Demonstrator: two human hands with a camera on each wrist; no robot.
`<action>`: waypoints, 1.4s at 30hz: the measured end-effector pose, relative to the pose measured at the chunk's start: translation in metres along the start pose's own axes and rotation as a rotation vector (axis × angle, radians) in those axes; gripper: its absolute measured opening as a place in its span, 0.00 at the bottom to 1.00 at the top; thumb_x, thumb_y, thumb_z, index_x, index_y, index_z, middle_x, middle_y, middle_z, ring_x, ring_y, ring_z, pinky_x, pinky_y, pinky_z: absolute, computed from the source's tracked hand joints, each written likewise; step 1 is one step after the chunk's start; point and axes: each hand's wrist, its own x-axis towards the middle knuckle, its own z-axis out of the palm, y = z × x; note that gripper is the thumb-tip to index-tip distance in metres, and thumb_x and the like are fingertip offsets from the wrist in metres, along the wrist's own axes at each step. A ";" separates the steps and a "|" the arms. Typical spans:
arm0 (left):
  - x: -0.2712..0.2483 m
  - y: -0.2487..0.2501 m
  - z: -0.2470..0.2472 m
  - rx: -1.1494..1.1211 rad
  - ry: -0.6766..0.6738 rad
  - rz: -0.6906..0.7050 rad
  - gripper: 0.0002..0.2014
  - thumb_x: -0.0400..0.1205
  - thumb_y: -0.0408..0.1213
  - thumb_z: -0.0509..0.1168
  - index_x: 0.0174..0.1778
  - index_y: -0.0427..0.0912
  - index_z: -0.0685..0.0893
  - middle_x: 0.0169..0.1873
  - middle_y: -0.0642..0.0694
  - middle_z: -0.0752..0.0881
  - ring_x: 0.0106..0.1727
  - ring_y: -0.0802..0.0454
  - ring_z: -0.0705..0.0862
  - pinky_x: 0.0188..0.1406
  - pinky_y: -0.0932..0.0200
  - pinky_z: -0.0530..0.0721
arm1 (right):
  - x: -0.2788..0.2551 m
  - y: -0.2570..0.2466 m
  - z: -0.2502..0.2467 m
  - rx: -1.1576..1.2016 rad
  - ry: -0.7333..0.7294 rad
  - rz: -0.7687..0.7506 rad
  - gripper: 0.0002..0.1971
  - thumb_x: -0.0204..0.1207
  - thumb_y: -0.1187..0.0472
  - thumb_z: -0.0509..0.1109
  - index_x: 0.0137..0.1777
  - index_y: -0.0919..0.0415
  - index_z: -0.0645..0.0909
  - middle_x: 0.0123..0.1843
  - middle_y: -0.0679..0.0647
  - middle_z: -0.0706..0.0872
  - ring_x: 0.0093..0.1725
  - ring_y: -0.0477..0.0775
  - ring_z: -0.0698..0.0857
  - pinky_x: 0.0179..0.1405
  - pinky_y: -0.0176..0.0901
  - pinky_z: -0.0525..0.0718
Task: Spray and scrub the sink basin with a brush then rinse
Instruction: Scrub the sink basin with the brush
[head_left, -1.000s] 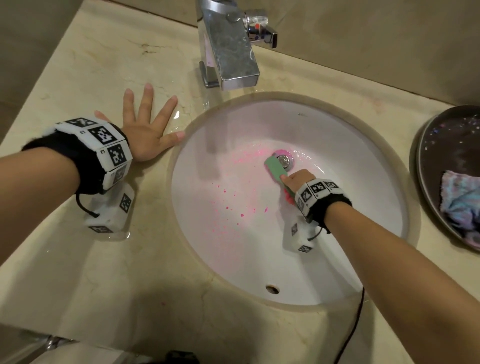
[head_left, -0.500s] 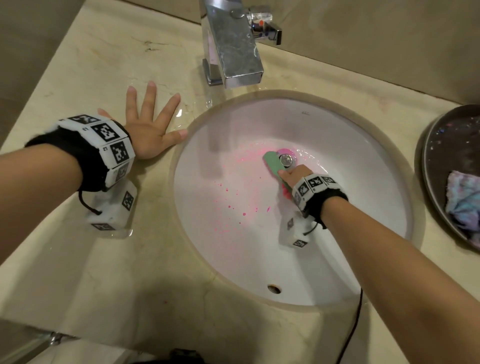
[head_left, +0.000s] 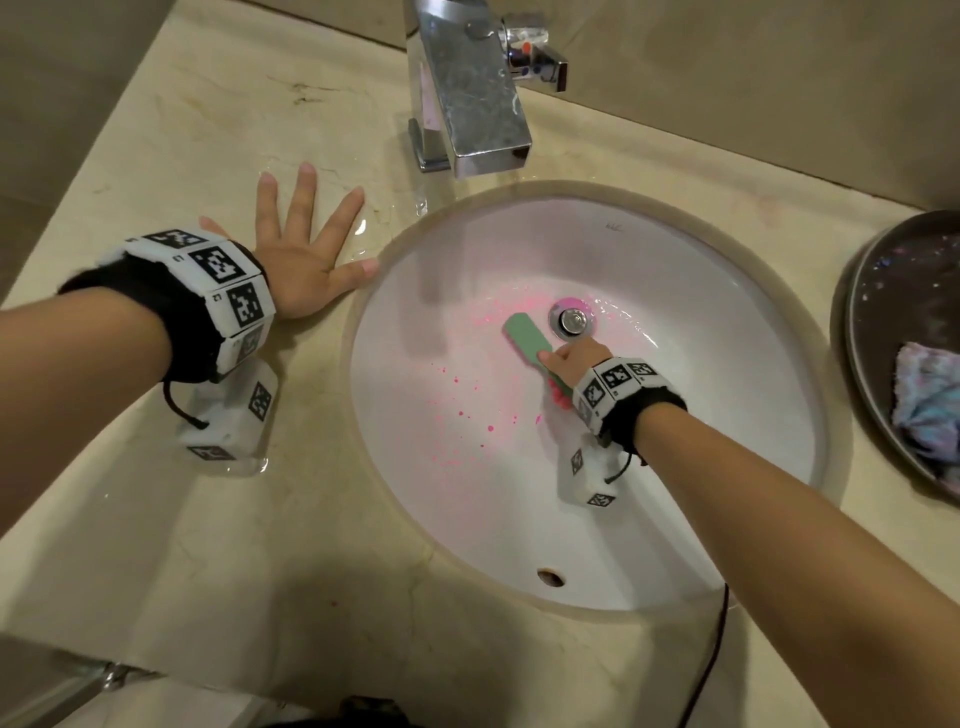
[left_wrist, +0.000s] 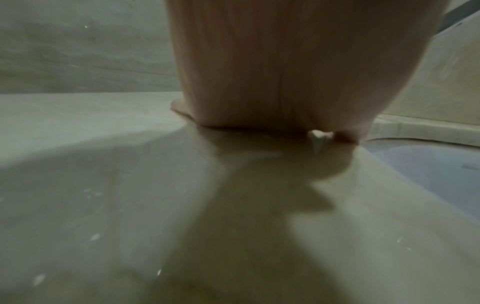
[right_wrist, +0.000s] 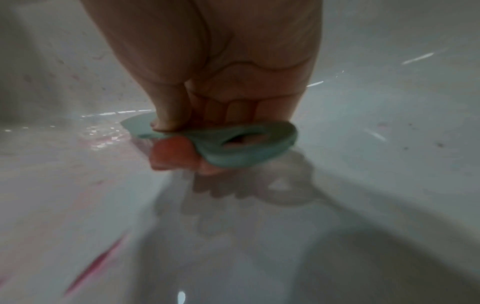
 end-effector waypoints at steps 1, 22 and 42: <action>0.000 0.000 0.000 0.004 -0.003 0.001 0.33 0.79 0.68 0.43 0.77 0.72 0.34 0.79 0.56 0.27 0.80 0.44 0.28 0.68 0.20 0.37 | -0.002 0.002 0.003 -0.003 -0.022 -0.004 0.19 0.81 0.48 0.62 0.41 0.63 0.82 0.42 0.63 0.88 0.42 0.59 0.85 0.58 0.54 0.85; -0.003 0.002 -0.002 -0.005 -0.016 0.008 0.34 0.80 0.67 0.44 0.77 0.70 0.34 0.78 0.55 0.25 0.80 0.43 0.27 0.68 0.22 0.35 | -0.029 0.025 -0.021 0.347 -0.115 0.145 0.16 0.82 0.55 0.64 0.39 0.67 0.79 0.18 0.51 0.81 0.12 0.44 0.78 0.12 0.27 0.73; 0.001 -0.002 0.001 0.004 0.011 0.013 0.33 0.78 0.69 0.43 0.76 0.73 0.33 0.79 0.56 0.26 0.80 0.45 0.28 0.68 0.20 0.36 | -0.036 -0.003 0.006 0.596 -0.239 0.247 0.20 0.84 0.50 0.58 0.42 0.67 0.80 0.34 0.61 0.87 0.27 0.55 0.84 0.24 0.43 0.79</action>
